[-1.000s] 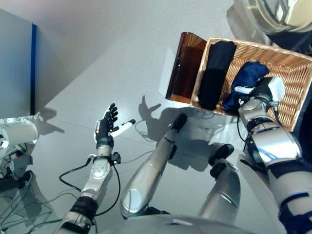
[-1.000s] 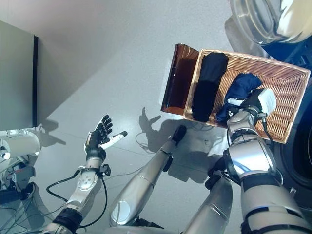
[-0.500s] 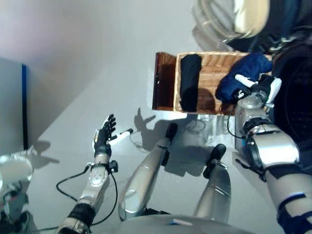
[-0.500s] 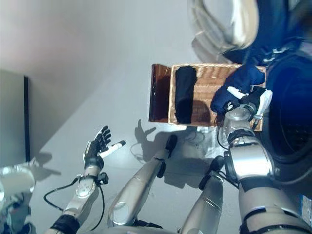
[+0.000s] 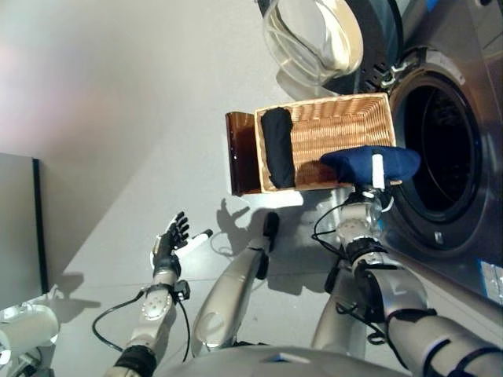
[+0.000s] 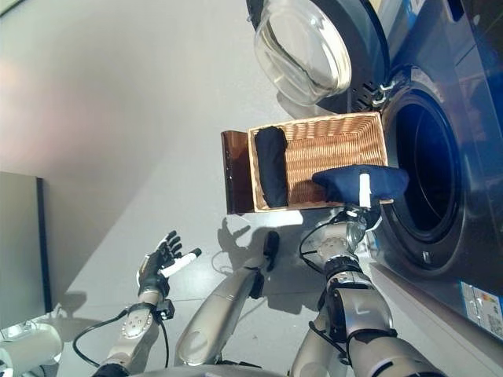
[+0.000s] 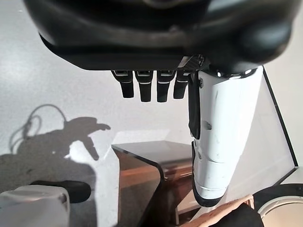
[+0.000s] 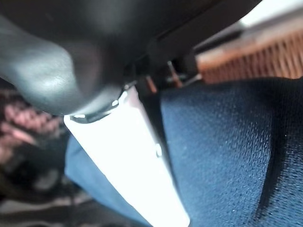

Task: Pick up the clothes and place them into the washing machine

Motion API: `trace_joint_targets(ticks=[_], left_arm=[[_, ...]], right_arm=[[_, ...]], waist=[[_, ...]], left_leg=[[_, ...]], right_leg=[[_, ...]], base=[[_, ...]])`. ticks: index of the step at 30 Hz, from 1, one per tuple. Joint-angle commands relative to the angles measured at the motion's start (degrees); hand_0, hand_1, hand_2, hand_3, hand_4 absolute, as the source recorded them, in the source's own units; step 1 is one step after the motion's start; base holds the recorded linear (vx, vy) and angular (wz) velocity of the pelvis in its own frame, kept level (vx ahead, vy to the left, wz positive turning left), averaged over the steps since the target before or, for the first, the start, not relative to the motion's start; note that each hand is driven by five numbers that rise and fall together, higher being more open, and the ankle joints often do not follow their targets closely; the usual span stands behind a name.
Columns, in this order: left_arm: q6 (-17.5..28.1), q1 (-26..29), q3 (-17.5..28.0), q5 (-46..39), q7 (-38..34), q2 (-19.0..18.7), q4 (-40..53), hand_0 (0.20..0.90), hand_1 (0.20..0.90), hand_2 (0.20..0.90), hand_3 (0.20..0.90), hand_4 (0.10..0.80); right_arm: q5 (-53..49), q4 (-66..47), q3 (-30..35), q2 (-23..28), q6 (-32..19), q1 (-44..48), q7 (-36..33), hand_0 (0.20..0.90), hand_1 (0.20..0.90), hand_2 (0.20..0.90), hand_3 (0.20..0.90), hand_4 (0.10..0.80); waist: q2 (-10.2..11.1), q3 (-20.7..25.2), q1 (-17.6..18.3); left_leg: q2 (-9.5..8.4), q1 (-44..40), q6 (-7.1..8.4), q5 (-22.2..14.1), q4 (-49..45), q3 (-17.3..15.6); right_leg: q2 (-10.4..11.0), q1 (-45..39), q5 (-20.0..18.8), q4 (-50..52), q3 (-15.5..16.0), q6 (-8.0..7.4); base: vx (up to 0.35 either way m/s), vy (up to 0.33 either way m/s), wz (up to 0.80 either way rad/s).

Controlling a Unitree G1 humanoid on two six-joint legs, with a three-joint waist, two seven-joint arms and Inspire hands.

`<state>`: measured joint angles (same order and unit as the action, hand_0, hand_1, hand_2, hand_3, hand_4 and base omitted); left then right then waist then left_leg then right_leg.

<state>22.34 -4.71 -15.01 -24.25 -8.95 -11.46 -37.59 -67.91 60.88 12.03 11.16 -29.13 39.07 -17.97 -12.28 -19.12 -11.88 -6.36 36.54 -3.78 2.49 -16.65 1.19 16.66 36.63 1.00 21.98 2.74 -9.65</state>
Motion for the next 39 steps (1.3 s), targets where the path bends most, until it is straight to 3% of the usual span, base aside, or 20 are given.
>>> trace_joint_targets(ticks=[1, 6, 10, 12, 13, 14, 15, 18, 19, 20, 26, 32, 39], left_arm=[[3.8, -2.0, 0.3, -1.5, -0.3, -2.4, 1.0, 0.9, 0.9, 0.9, 0.9, 0.8], [4.1, -1.7, -0.4, -1.6, -0.7, -2.3, 0.3, 0.9, 0.9, 0.9, 0.9, 0.8], [4.5, -1.3, -1.3, -1.4, -1.7, -2.5, -0.7, 0.9, 0.9, 0.9, 0.9, 0.8], [5.0, -1.6, -1.1, -1.3, -1.9, -3.2, -0.4, 0.9, 0.9, 0.9, 0.9, 0.8], [5.5, -1.6, -1.0, -1.5, -1.9, -3.6, 0.4, 0.9, 0.9, 0.9, 0.9, 0.8], [6.1, -2.3, -1.1, -1.6, -1.7, -5.0, 1.6, 0.9, 0.9, 0.9, 0.9, 0.8], [6.4, -2.8, -1.0, -2.0, -1.9, -5.6, 2.1, 0.9, 0.9, 0.9, 0.9, 0.8], [6.2, -2.9, -0.7, -2.5, -2.4, -5.6, 2.7, 0.9, 0.9, 0.9, 0.9, 0.8], [6.1, -2.8, -0.5, -2.6, -2.8, -5.7, 2.3, 0.9, 0.9, 0.9, 0.9, 0.8], [6.1, -2.7, -0.5, -2.7, -3.2, -5.6, 2.1, 0.9, 0.9, 0.9, 0.9, 0.8], [6.2, -2.1, -0.4, -4.1, -2.1, -3.8, 1.5, 0.9, 0.9, 0.9, 0.9, 0.8], [5.8, -2.3, 0.1, -4.9, -1.1, -3.0, 1.1, 0.9, 0.9, 0.9, 0.9, 0.8], [5.2, -2.8, 1.9, -3.1, -1.8, -3.4, -1.0, 0.9, 0.9, 0.9, 0.9, 0.8]], right_arm=[[-0.2, -6.7, 2.8, 5.0, -7.0, 0.8, 0.8, 0.2, 0.2, 0.2, 0.2, 0.3], [0.1, -8.4, 4.8, 7.1, -9.0, 3.2, -1.3, 0.2, 0.2, 0.2, 0.2, 0.3], [4.7, -9.2, 8.2, 11.6, -11.6, 6.0, -8.8, 0.2, 0.2, 0.2, 0.2, 0.3], [9.2, -10.4, 9.3, 17.0, -11.6, 8.1, -13.1, 0.2, 0.2, 0.2, 0.2, 0.3], [13.2, -11.8, 9.1, 21.4, -11.1, 10.4, -16.4, 0.2, 0.2, 0.2, 0.2, 0.3], [15.1, -12.4, 7.4, 29.3, -11.0, 15.2, -18.3, 0.2, 0.2, 0.2, 0.2, 0.3], [16.0, -13.4, 5.1, 32.7, -11.3, 18.5, -19.0, 0.2, 0.2, 0.2, 0.2, 0.3], [17.2, -15.5, 2.0, 35.6, -11.3, 21.6, -19.7, 0.2, 0.2, 0.2, 0.2, 0.3], [17.8, -15.8, 1.1, 35.3, -11.0, 21.7, -19.9, 0.499, 0.499, 0.499, 0.499, 0.514], [18.8, -16.4, 0.6, 34.5, -10.3, 21.5, -20.2, 0.9, 0.9, 0.9, 0.9, 0.8], [17.7, -6.6, -0.5, 30.7, -4.6, 18.6, -15.2, 0.9, 0.9, 0.9, 0.9, 0.8], [16.7, -3.1, -0.5, 24.4, -3.9, 15.8, -13.2, 0.9, 0.9, 0.9, 0.9, 0.8], [19.5, 0.8, -2.2, 20.5, -1.0, 13.0, -12.5, 0.9, 0.9, 0.9, 0.9, 0.8]], waist=[[-2.5, 2.8, -0.5], [-3.8, 3.1, -0.6], [-5.0, 3.9, -0.4], [-5.7, 4.6, -0.3], [-6.4, 4.9, -0.5], [-6.7, 5.7, -0.7], [-7.0, 6.0, -0.9], [-7.1, 5.9, -0.5], [-7.0, 6.0, -0.4], [-7.0, 6.0, -0.1], [-7.1, 5.8, 0.7], [-7.6, 5.9, 0.5], [-5.2, 4.8, 0.3]], left_leg=[[-1.43, 2.5, 2.66, -1.4, 0.3, -0.2], [-1.59, 2.5, 2.74, -1.3, 0.5, -0.4], [-1.81, 2.2, 2.82, -1.7, 0.7, -1.1], [-2.09, 2.0, 2.82, -2.0, 0.8, -1.3], [-2.32, 2.2, 2.77, -2.1, 0.9, -1.6], [-2.61, 2.1, 2.79, -2.1, 1.2, -1.8], [-2.58, 2.1, 2.83, -2.0, 1.4, -2.2], [-2.33, 2.1, 2.71, -1.9, 2.0, -3.1], [-2.26, 2.0, 2.57, -2.0, 2.0, -3.5], [-2.13, 2.0, 2.43, -2.0, 2.1, -3.8], [-1.57, 1.7, 2.18, -2.3, 2.1, -5.0], [-1.44, 1.7, 2.48, -1.6, 2.5, -4.1], [-0.92, 2.0, 2.74, -1.2, 1.5, -3.1]], right_leg=[[-2.2, -0.6, 2.4, 0.7, 1.5, 6.42], [-2.2, -0.3, 2.4, 0.9, 0.7, 6.34], [-2.1, -0.2, 2.5, 0.7, -0.3, 6.17], [-1.8, 0.0, 2.4, 0.4, -0.9, 5.99], [-1.6, 0.3, 2.1, 0.3, -1.3, 5.78], [-1.3, 0.7, 1.9, -0.1, -2.1, 5.48], [-1.2, 0.9, 1.6, -0.2, -2.6, 5.32], [-1.5, 1.8, 1.1, -0.5, -3.7, 5.15], [-1.7, 2.1, 1.0, -0.4, -4.2, 5.17], [-1.9, 2.4, 0.9, -0.5, -4.5, 5.19], [-2.5, 2.6, 0.1, -1.1, -5.5, 5.27], [-2.8, 2.5, 0.4, -0.6, -4.4, 5.71], [-3.2, 1.5, 0.6, 0.3, -2.8, 6.03]], base=[[0.015, 0.027, 0.03], [0.006, 0.004, -0.01], [0.043, 0.035, -0.02], [0.037, 0.067, -0.02], [0.032, 0.105, -0.05], [0.03, 0.114, -0.14], [0.021, 0.08, -0.13], [0.013, 0.049, -0.14], [0.025, 0.036, -0.27], [0.029, 0.037, -0.32], [-0.005, -0.001, -0.18], [-0.024, -0.019, -0.04], [-0.043, -0.056, 0.09]])
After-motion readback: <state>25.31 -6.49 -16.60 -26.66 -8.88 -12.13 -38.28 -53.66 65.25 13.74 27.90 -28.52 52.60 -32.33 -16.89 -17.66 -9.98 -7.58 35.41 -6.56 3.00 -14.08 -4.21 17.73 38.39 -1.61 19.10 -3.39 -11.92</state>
